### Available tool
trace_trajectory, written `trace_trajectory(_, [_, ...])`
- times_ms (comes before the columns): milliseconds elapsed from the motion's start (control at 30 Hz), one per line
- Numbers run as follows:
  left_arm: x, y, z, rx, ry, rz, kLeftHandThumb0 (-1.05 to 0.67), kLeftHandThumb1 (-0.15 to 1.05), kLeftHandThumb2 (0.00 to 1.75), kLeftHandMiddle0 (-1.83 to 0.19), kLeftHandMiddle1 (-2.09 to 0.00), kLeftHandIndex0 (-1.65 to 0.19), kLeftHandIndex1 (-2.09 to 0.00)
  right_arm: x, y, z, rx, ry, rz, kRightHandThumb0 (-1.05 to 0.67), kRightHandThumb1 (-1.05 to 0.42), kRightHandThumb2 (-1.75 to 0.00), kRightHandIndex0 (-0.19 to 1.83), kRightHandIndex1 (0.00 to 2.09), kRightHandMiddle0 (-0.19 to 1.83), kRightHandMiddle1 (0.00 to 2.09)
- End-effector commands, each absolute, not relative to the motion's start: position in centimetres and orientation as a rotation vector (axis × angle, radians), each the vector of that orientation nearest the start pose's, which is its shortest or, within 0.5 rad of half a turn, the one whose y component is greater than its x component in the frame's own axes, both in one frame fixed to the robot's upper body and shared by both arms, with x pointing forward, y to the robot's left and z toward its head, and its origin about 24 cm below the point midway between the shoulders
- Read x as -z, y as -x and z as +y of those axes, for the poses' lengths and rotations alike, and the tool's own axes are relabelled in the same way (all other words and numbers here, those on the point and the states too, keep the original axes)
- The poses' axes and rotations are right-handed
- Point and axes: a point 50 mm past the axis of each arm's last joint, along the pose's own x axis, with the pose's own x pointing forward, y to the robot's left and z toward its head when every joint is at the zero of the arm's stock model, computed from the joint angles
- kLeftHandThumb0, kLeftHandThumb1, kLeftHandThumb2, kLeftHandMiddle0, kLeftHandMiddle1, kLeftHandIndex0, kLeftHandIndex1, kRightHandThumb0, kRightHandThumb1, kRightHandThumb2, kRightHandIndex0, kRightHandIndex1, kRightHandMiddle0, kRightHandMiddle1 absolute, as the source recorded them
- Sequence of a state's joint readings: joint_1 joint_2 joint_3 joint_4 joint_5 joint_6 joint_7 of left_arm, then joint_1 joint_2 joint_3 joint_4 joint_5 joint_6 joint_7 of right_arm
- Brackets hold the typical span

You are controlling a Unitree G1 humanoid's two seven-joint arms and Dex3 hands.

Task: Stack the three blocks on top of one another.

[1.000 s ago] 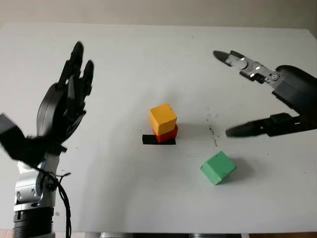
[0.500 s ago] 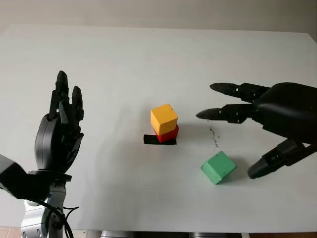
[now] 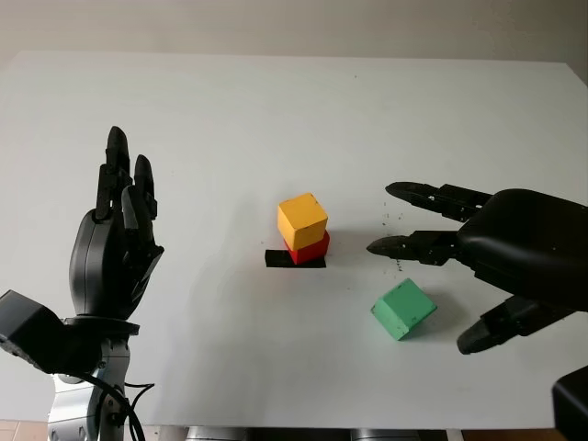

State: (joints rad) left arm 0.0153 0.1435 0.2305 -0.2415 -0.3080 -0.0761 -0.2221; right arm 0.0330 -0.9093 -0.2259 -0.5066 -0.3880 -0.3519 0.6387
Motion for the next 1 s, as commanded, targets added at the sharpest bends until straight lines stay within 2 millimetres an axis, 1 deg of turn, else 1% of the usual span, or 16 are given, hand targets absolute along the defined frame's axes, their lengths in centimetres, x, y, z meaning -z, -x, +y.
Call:
trace_trajectory(0, [-11.2,-23.6,21.6,0.035,0.083,-0.363,-0.69,1.05,0.67,0.19,0.00,0.19,0.00,-18.8,-21.0,-21.0,-0.641,1.557,-0.418,-0.71,-0.76,-0.06,0.03,0.06,0.51,0.08])
trace_trajectory(267, [-11.2,-23.4,21.6,0.022,0.079,-0.360,-0.71,1.05,0.64,0.19,0.00,0.19,0.00,-17.4,-21.5,-21.4,-0.606,1.471,-0.405,-0.65,-0.75,-0.05,0.03,0.06,0.52,0.07])
trace_trajectory(433, [-11.1,-23.4,21.6,0.023,0.065,-0.360,-0.71,1.05,0.63,0.19,0.00,0.19,0.00,-17.0,-21.6,-21.5,-0.611,1.471,-0.385,-0.61,-0.76,-0.05,0.02,0.05,0.52,0.07])
trace_trajectory(600, [-11.1,-23.4,21.6,0.018,0.067,-0.361,-0.71,1.05,0.61,0.19,0.00,0.19,0.00,-16.8,-21.7,-21.6,-0.616,1.487,-0.368,-0.54,-0.73,-0.05,0.05,0.06,0.59,0.09])
trace_trajectory(967, [-11.1,-23.4,21.6,0.025,0.067,-0.356,-0.71,1.05,0.60,0.19,0.00,0.19,0.00,-16.3,-22.0,-21.7,-0.645,1.502,-0.346,-0.51,-0.73,-0.05,0.09,0.07,0.69,0.10])
